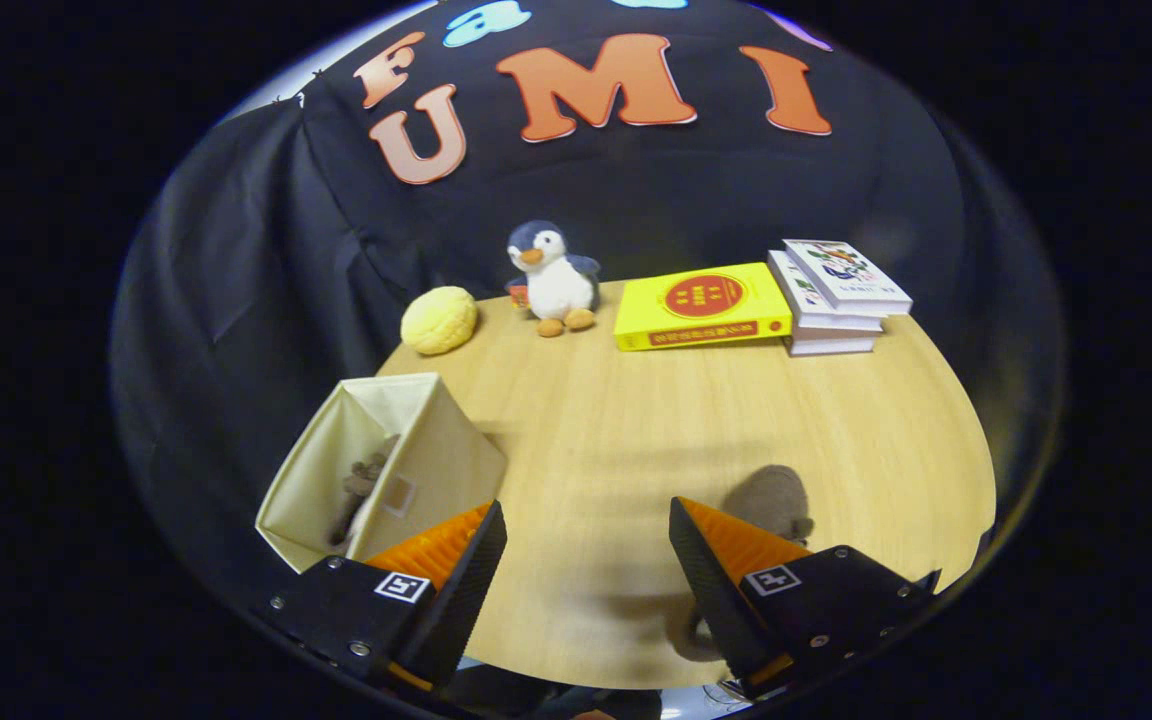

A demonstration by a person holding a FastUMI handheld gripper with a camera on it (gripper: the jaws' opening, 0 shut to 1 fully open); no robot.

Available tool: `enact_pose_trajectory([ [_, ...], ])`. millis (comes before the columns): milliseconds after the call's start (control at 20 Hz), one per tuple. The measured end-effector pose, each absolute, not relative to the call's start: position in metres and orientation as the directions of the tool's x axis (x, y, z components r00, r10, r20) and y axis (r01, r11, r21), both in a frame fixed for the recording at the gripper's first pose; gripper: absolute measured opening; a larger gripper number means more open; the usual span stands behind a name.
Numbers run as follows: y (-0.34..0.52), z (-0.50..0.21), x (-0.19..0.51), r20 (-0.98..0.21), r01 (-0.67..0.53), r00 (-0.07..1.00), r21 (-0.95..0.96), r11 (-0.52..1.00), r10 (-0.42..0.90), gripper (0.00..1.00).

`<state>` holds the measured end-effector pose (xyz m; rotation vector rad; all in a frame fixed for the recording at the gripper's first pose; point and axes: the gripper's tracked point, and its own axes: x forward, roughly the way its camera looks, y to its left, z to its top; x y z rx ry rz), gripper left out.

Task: Open the storage box then place both shoes into the box .Put the left shoe in first, then the right shoe, with the right side of both shoes facing outward in a uniform manner.

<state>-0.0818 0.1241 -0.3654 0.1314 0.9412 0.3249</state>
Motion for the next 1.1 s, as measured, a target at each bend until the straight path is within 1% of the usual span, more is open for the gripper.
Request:
enact_pose_trajectory([
  [300,0.055,-0.413,-0.096,-0.823,-0.142,0.522,0.174,0.974,0.223,0.99],
  [700,0.014,-0.462,-0.113,-0.863,-0.121,0.473,0.136,0.983,0.178,0.96],
  [800,0.008,-0.476,-0.117,-0.873,-0.125,0.456,0.126,0.984,0.170,0.93],
  [900,0.004,-0.483,-0.112,-0.864,-0.116,0.477,0.119,0.986,0.160,0.89],
  [950,0.002,-0.485,-0.108,-0.859,-0.109,0.490,0.110,0.988,0.150,0.82],
  [1000,0.000,-0.487,-0.105,-0.852,-0.101,0.504,0.103,0.990,0.140,0.79],
  [1050,0.000,-0.488,-0.101,-0.846,-0.096,0.517,0.100,0.990,0.135,0.72],
  [1100,0.001,-0.489,-0.099,-0.838,-0.092,0.528,0.102,0.991,0.135,0.68],
])
